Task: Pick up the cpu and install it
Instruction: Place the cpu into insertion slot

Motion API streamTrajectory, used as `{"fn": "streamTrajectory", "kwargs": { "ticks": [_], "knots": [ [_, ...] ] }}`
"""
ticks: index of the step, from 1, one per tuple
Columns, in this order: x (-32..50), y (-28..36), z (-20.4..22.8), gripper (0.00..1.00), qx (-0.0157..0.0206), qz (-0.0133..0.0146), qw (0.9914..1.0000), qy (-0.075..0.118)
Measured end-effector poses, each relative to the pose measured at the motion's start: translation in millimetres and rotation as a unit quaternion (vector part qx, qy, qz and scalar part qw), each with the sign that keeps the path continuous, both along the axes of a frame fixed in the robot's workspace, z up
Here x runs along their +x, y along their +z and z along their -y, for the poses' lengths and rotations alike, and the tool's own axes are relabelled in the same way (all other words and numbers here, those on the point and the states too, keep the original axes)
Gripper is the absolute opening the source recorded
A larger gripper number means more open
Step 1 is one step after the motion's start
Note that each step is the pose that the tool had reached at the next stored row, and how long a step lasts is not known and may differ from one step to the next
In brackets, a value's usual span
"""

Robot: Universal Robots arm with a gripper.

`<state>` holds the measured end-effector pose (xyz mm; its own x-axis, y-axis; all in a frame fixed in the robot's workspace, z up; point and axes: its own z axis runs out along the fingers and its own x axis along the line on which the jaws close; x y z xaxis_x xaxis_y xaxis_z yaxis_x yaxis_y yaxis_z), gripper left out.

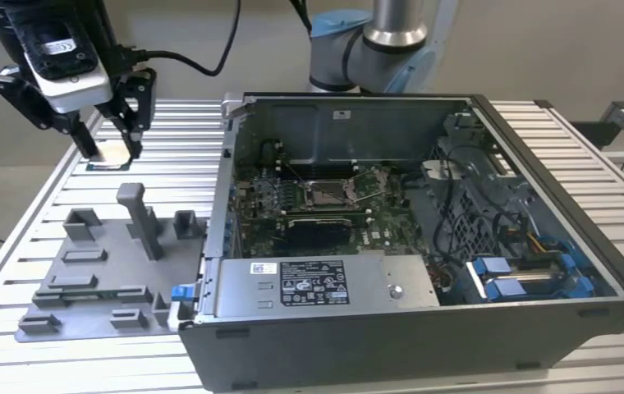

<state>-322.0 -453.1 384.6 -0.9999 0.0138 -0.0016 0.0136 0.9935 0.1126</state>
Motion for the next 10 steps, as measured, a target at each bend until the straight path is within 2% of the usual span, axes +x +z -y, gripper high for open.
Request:
{"fn": "streamTrajectory", "kwargs": {
  "ticks": [10],
  "knots": [
    [34.9, 0.0, 0.0, 0.00, 0.0000, 0.0000, 1.00000, 0.000]
  ]
}}
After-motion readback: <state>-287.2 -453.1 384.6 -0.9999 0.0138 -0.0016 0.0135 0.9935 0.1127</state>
